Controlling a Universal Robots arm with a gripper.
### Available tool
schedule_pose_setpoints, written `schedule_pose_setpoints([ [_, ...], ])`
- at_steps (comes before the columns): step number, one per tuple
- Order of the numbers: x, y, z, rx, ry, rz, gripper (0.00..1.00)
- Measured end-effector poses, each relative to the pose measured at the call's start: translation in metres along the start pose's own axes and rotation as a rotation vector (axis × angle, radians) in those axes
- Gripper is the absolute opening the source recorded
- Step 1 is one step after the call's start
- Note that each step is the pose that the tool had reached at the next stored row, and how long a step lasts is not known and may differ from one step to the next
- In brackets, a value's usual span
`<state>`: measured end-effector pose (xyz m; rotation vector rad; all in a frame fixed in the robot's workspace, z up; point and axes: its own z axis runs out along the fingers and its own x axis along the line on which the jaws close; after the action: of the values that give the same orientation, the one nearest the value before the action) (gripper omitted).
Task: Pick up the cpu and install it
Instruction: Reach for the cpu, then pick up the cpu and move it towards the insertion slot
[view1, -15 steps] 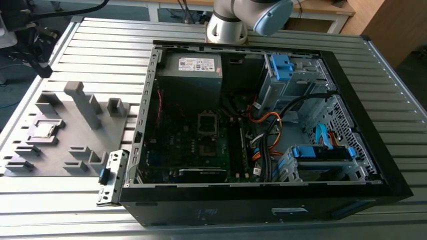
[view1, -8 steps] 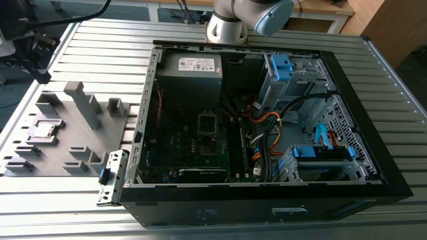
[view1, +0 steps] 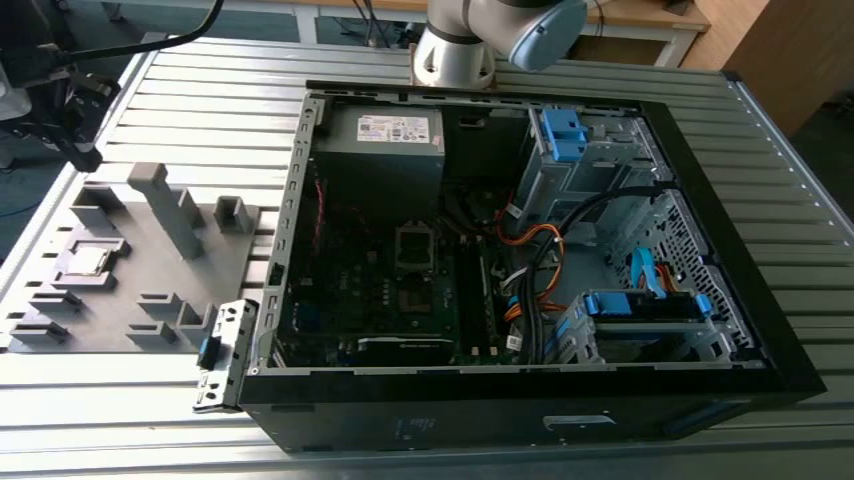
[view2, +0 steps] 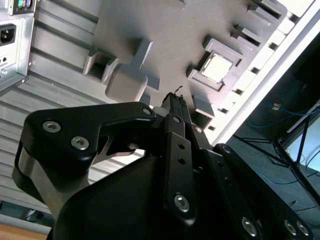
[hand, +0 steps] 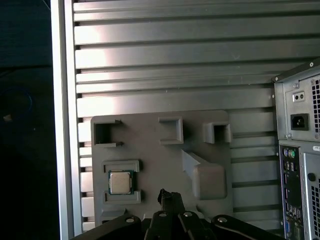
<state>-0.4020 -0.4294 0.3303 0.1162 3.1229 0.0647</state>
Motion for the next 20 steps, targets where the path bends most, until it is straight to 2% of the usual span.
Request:
schedule_pose_setpoints([
  [5,0.0018,-0.008,0.001,0.0001,0.0001,0.0,0.11],
  [8,0.0018,-0.0138,0.004,0.0003,0.0008,0.0,0.11],
  [20,0.0018,-0.0151,0.0057,0.0003,0.0018,0.0,0.11],
])
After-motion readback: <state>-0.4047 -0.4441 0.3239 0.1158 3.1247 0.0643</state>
